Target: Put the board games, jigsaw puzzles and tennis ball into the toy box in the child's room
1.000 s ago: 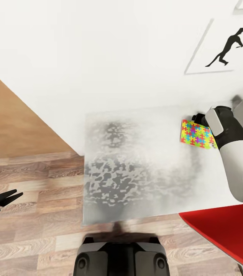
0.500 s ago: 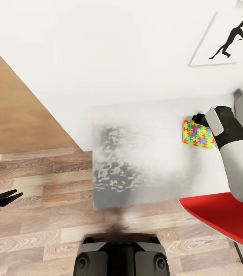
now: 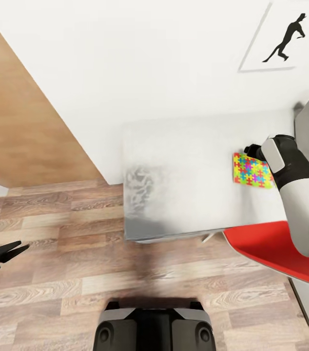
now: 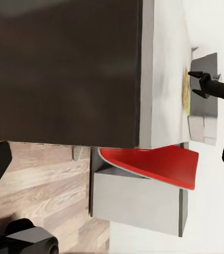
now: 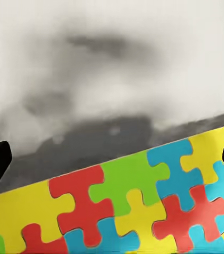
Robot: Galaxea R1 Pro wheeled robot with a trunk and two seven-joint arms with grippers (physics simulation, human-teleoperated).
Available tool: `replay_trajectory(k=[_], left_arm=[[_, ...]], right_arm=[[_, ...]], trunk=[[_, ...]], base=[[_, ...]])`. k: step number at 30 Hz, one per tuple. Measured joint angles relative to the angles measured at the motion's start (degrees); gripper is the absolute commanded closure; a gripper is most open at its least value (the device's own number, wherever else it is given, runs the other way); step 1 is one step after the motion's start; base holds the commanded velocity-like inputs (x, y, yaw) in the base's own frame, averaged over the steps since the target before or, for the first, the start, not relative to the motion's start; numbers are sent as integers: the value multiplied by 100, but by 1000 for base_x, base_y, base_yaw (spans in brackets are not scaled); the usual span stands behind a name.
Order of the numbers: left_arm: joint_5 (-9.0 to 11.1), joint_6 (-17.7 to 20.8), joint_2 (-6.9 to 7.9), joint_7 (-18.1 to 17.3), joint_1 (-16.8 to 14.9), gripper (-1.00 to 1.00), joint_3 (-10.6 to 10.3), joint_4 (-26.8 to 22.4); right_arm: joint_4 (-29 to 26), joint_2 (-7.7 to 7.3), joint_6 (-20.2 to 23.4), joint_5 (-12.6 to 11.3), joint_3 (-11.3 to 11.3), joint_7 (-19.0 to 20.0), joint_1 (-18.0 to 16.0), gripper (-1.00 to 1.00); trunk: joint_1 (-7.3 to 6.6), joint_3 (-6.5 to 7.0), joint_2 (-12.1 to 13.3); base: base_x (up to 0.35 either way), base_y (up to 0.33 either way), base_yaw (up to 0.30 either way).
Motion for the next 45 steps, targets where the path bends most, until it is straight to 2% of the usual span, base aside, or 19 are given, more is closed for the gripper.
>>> replay_trajectory(k=[28,45], left_arm=[[0,0,3,0,3,-100,0,-3],[8,0,0,0,2,-100,0,0]], right_arm=[[26,-8,14,40,5,-8,-5,-100],[13,-16,7,-16,-4,-9,-6,-100]], trunk=[[0,0,0],[-3,0,0]], base=[[-240,141,0],[-33,12,0]])
